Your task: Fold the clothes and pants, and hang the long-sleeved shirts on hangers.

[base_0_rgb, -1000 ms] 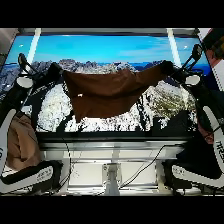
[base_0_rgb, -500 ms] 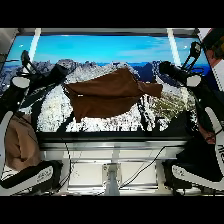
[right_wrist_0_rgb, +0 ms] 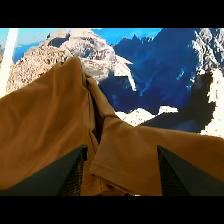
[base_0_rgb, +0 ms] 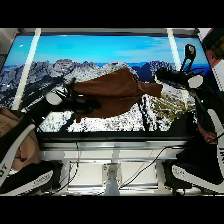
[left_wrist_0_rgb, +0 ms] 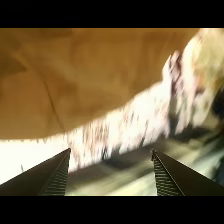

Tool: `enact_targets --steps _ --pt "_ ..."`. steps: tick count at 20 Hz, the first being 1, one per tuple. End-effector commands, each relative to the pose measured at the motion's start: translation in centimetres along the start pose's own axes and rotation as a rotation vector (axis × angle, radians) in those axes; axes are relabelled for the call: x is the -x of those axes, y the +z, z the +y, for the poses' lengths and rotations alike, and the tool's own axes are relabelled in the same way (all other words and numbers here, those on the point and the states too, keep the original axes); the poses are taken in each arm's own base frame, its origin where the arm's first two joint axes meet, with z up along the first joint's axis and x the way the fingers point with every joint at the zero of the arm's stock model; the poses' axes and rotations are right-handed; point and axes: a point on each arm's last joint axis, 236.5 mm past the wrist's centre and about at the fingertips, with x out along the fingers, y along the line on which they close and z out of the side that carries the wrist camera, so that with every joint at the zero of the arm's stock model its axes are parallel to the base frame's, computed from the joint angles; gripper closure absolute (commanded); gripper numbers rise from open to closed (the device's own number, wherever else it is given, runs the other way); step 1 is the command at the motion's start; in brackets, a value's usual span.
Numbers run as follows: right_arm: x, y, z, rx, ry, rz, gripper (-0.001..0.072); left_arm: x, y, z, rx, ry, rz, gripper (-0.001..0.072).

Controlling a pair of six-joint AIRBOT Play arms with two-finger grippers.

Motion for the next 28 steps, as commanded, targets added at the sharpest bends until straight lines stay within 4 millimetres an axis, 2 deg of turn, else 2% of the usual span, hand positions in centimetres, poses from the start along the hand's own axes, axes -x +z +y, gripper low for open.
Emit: enact_targets --steps 1,3,6,10,15,19,21,23,26,27,28 --pt "0.0 -0.6 0.1 0.002 0.005 0.024 0.0211 -3.0 -5.2 0.7 0.014 0.038 0.076 0.0165" --pt "0.0 -0.6 0.1 0.002 0.006 0.024 0.0211 -3.8 -5.7 1.2 0.037 0.053 0.052 0.0165" --pt "0.1 -0.6 0.1 0.001 0.006 0.025 0.0212 -4.3 -4.0 2.0 0.126 0.067 -0.045 0.0164" --pt "0.0 -0.6 0.1 0.002 0.006 0.024 0.0212 -4.8 -3.9 2.8 0.151 0.082 -0.047 0.0166" --pt "0.0 -0.6 0.2 0.001 0.006 0.024 0.0212 -5.1 0.0 3.7 0.247 0.083 -0.214 0.0166" --pt "0.0 -0.5 0.2 0.0 0.007 0.023 0.0213 -6.9 -1.3 5.6 0.322 0.128 -0.171 0.0167" --pt "0.0 -0.5 0.2 0.0 0.007 0.023 0.0212 -7.0 -0.4 5.7 0.326 0.126 -0.216 0.0191" --pt "0.0 -0.6 0.2 0.0 0.007 0.024 0.0212 -6.7 0.9 5.6 0.321 0.117 -0.269 0.0317" --pt "0.0 -0.6 0.2 0.0 0.007 0.024 0.0212 -6.2 2.5 5.6 0.314 0.108 -0.337 0.0648" --pt "0.0 -0.6 0.2 0.0 0.008 0.027 0.0212 -6.1 2.7 5.6 0.313 0.106 -0.347 0.0693" --pt "0.0 -0.8 0.2 0.0 0.009 0.034 0.0212 -6.1 2.8 5.5 0.313 0.104 -0.35 0.0693"
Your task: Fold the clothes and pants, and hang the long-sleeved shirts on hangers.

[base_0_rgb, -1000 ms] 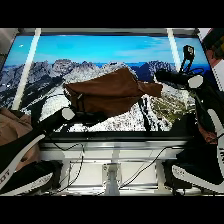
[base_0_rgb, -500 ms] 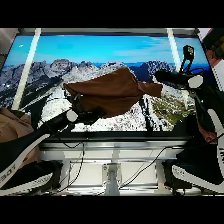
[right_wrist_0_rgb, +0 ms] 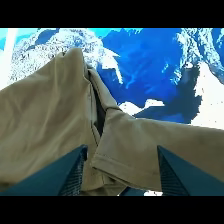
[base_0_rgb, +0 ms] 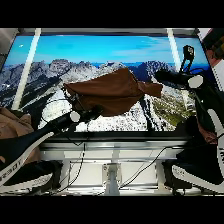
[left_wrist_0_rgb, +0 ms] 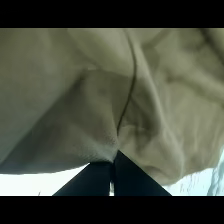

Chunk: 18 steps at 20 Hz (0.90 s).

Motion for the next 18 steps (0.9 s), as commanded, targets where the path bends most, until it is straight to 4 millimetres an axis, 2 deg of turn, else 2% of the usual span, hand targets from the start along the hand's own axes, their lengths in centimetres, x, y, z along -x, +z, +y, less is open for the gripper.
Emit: enact_targets --steps 1,3,6,8,10,13,18 --pt "0.0 -0.5 0.1 0.0 0.005 0.02 0.0212 0.1 1.3 -0.6 0.004 -0.021 -0.052 0.0693" --pt "0.0 -1.1 0.3 0.001 0.013 0.048 0.0212 0.6 1.5 -1.5 -0.031 -0.04 -0.059 0.0693" --pt "0.2 -2.8 0.8 0.005 0.033 0.117 0.0216 2.9 1.8 -2.8 -0.174 -0.06 -0.049 0.0694" --pt "0.4 -4.0 1.1 0.042 0.051 0.167 0.0373 5.0 1.4 -2.4 -0.254 -0.037 0.001 0.0693" --pt "0.6 -4.9 1.6 0.052 0.073 0.208 0.0382 7.3 0.4 -0.5 -0.352 0.034 0.079 0.0693" --pt "0.4 -6.4 3.2 0.1 0.111 0.259 0.0376 11.0 -0.4 3.6 -0.454 0.183 0.184 0.0693" --pt "-1.6 -10.7 7.9 0.169 0.19 0.371 0.0368 16.5 1.5 7.5 -0.507 0.338 0.166 0.0693"
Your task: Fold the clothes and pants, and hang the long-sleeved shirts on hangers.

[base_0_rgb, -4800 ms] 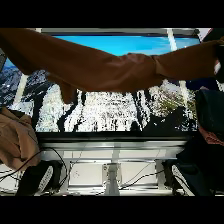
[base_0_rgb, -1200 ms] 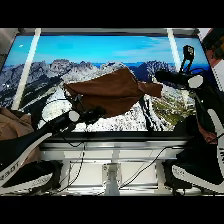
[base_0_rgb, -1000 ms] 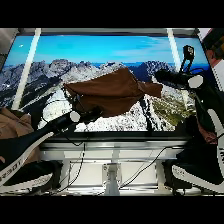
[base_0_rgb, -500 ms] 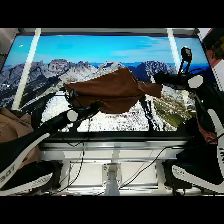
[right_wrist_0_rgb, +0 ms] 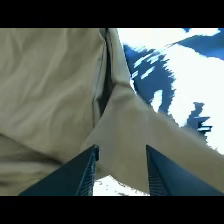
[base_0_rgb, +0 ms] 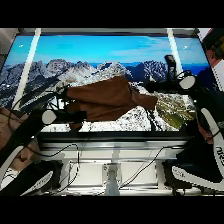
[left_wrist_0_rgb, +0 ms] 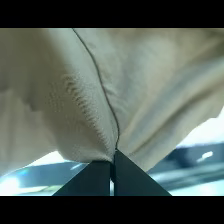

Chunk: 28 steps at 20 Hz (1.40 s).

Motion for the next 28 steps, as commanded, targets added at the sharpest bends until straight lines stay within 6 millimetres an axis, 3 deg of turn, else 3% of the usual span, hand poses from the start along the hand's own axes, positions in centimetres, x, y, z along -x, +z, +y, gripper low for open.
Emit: enact_targets --steps 1,3,5,12,21,28 --pt "-2.5 -2.4 3.2 0.038 0.064 0.091 0.0368 3.6 -1.4 5.1 -0.047 0.171 0.033 0.0693" --pt "-3.5 -3.7 5.0 0.027 0.113 0.139 0.0367 5.2 -0.4 6.6 -0.039 0.212 -0.027 0.0693" --pt "-4.5 -4.9 6.4 0.02 0.148 0.182 0.0298 6.1 0.2 7.3 -0.007 0.218 -0.066 0.0693" --pt "-6.6 -9.0 12.9 -0.041 0.366 0.33 0.0267 6.1 0.4 7.5 0.0 0.221 -0.072 0.0693" --pt "-8.4 -10.9 12.7 -0.08 0.372 0.393 0.0267 6.1 0.3 7.4 0.003 0.216 -0.071 0.0693" --pt "-10.6 -9.7 13.9 -0.133 0.419 0.373 0.0273 6.1 0.3 7.3 0.042 0.209 -0.073 0.0693"
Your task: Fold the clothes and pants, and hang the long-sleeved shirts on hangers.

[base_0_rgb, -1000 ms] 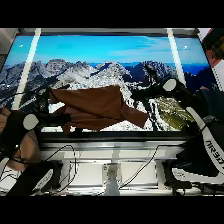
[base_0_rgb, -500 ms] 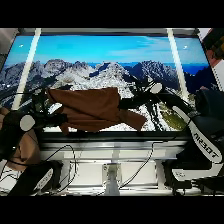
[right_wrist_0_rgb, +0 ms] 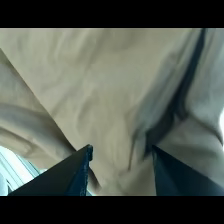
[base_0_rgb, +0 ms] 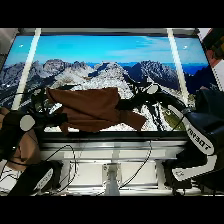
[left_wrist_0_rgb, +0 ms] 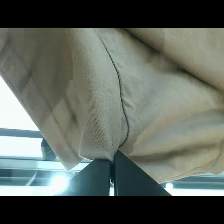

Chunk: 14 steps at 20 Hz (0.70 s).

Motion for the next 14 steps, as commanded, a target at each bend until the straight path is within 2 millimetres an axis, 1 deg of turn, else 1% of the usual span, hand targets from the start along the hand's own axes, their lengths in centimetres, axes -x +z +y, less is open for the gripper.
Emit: enact_targets --steps 1,3,5,6,7,10,12,14 --pt "-1.0 1.2 0.9 0.006 0.028 -0.005 0.0274 0.0 0.0 -0.1 0.014 -0.004 -0.001 0.0693" --pt "-1.8 1.6 1.8 0.031 0.034 0.002 0.0314 0.0 0.0 -0.1 0.014 -0.004 -0.001 0.0693" --pt "-2.3 1.7 2.4 0.05 0.035 0.003 0.0404 0.0 0.0 -0.1 0.014 -0.004 -0.001 0.0693" --pt "-2.4 1.7 2.6 0.053 0.036 0.002 0.0426 0.0 0.0 -0.1 0.014 -0.004 -0.001 0.0693" --pt "-2.4 1.8 2.7 0.055 0.036 0.001 0.0504 0.0 0.0 -0.1 0.014 -0.004 -0.001 0.0693" --pt "-1.9 2.5 2.2 0.071 0.017 -0.015 0.0697 0.0 0.0 -0.1 0.014 -0.003 -0.001 0.0693" --pt "-1.7 3.0 1.9 0.096 -0.008 -0.025 0.0698 0.0 0.0 -0.1 0.014 -0.003 -0.001 0.0693" --pt "-1.3 3.7 2.0 0.111 -0.023 -0.036 0.0698 0.0 0.0 -0.1 0.013 -0.003 -0.001 0.0693"
